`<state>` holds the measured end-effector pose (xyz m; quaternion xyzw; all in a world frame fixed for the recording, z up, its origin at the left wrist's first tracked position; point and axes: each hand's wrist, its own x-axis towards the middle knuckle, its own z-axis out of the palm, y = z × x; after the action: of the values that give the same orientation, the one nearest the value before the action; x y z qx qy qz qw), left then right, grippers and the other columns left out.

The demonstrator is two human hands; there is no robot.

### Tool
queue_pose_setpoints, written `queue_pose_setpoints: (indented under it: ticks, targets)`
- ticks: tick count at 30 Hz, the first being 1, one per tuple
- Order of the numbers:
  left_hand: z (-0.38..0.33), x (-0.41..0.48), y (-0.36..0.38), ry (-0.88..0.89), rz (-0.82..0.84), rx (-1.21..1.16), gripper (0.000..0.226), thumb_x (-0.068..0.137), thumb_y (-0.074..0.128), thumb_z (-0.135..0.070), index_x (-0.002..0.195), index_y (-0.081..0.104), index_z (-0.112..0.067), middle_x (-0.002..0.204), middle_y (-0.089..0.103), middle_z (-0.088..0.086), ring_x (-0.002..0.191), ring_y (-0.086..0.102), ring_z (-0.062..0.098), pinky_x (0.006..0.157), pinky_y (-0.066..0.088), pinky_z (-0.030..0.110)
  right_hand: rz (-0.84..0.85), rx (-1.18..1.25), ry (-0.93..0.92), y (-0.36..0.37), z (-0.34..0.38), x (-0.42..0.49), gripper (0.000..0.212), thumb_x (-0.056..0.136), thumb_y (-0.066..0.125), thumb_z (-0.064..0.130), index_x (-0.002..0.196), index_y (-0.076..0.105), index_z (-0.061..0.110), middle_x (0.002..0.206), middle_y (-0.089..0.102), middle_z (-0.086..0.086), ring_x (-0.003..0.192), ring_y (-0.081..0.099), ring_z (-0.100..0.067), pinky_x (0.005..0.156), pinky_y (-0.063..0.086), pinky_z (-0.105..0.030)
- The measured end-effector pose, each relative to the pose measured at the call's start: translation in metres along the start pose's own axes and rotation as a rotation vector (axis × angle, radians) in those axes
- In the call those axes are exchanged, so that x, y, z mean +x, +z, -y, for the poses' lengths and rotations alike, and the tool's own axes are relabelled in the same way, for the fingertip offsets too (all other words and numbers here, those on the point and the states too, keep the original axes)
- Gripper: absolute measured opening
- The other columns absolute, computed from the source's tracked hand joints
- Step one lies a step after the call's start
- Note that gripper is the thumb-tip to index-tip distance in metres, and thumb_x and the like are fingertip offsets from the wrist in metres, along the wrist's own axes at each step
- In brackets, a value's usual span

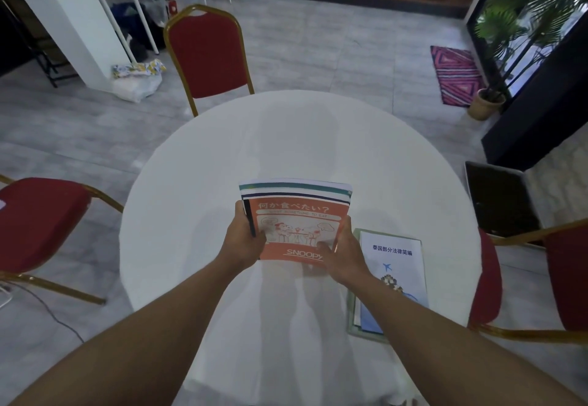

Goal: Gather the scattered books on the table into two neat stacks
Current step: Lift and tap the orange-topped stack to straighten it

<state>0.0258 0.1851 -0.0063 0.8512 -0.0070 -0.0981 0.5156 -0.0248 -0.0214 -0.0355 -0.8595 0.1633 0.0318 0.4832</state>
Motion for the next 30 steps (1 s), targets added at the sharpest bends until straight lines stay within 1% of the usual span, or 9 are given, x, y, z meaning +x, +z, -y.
queue_pose_setpoints:
  ticks: [2,9,12,17,19,21,23,26,30]
  targets:
    - [0.000,0.000,-0.001,-0.026,0.015,-0.015,0.053,0.091,0.054,0.004,0.120,0.032,-0.034,0.103,0.053,-0.021,0.087,0.057,0.001,0.043,0.048,0.008,-0.001,-0.012,-0.005,-0.001,0.001,0.000,0.049,0.093,0.060,0.007,0.115,0.029,0.037,0.124,0.061,0.005,0.111,0.061,-0.019,0.091,0.056,-0.037]
    - [0.004,-0.003,-0.001,-0.016,0.034,0.005,0.045,0.094,0.052,-0.002,0.121,0.032,-0.032,0.104,0.054,-0.022,0.088,0.058,0.000,0.046,0.050,0.010,-0.005,-0.001,-0.018,0.000,-0.002,-0.005,0.047,0.094,0.059,0.008,0.115,0.029,0.037,0.118,0.058,0.008,0.106,0.058,-0.013,0.078,0.046,-0.019]
    - [0.007,-0.004,0.000,0.005,0.028,0.053,0.040,0.095,0.052,-0.008,0.127,0.033,-0.022,0.109,0.054,-0.015,0.098,0.061,0.012,0.063,0.056,0.022,-0.003,0.010,-0.001,0.000,-0.003,-0.005,0.044,0.095,0.059,0.010,0.120,0.031,0.034,0.121,0.058,0.007,0.108,0.057,-0.014,0.083,0.047,-0.024]
    - [0.006,-0.006,0.004,0.029,0.033,0.037,0.041,0.094,0.055,-0.007,0.127,0.033,-0.019,0.110,0.048,-0.014,0.105,0.060,0.019,0.057,0.054,0.022,0.025,0.005,0.024,0.001,-0.002,-0.005,0.044,0.097,0.058,0.013,0.121,0.029,0.035,0.121,0.057,0.009,0.107,0.056,-0.013,0.083,0.048,-0.026]
    - [0.004,-0.005,0.002,0.005,0.034,0.026,0.041,0.094,0.056,-0.007,0.125,0.032,-0.020,0.115,0.050,-0.009,0.105,0.060,0.019,0.059,0.055,0.021,0.043,0.015,0.037,-0.001,0.000,-0.004,0.045,0.096,0.058,0.013,0.126,0.031,0.033,0.121,0.057,0.008,0.107,0.059,-0.015,0.087,0.053,-0.031]
    - [0.003,-0.002,0.001,-0.060,0.042,0.002,0.041,0.093,0.058,-0.007,0.122,0.031,-0.019,0.109,0.054,-0.011,0.104,0.062,0.019,0.062,0.056,0.022,0.057,0.016,0.039,-0.005,0.002,-0.002,0.049,0.096,0.058,0.013,0.131,0.029,0.030,0.118,0.059,0.008,0.105,0.063,-0.017,0.089,0.056,-0.038]
    - [0.003,0.001,0.000,-0.137,0.058,-0.023,0.038,0.095,0.056,-0.007,0.120,0.031,-0.021,0.106,0.057,-0.009,0.102,0.063,0.022,0.067,0.060,0.028,0.071,0.035,0.047,-0.007,0.003,-0.002,0.056,0.095,0.058,0.014,0.136,0.023,0.031,0.116,0.061,0.007,0.098,0.064,-0.013,0.089,0.056,-0.041]
    - [0.004,0.003,-0.001,-0.200,0.078,0.002,0.034,0.098,0.052,-0.010,0.123,0.033,-0.023,0.119,0.057,-0.002,0.106,0.063,0.023,0.073,0.060,0.037,0.133,0.060,0.118,-0.006,0.006,-0.002,0.059,0.096,0.057,0.020,0.141,0.021,0.033,0.119,0.058,0.007,0.099,0.065,-0.016,0.089,0.058,-0.045]
    - [0.017,0.002,0.000,-0.226,0.068,0.127,0.032,0.098,0.049,-0.006,0.129,0.043,-0.012,0.132,0.055,0.011,0.119,0.060,0.032,0.089,0.059,0.048,0.217,0.050,0.217,0.004,0.004,-0.004,0.057,0.097,0.057,0.021,0.143,0.025,0.026,0.129,0.060,0.002,0.105,0.066,-0.021,0.088,0.058,-0.044]
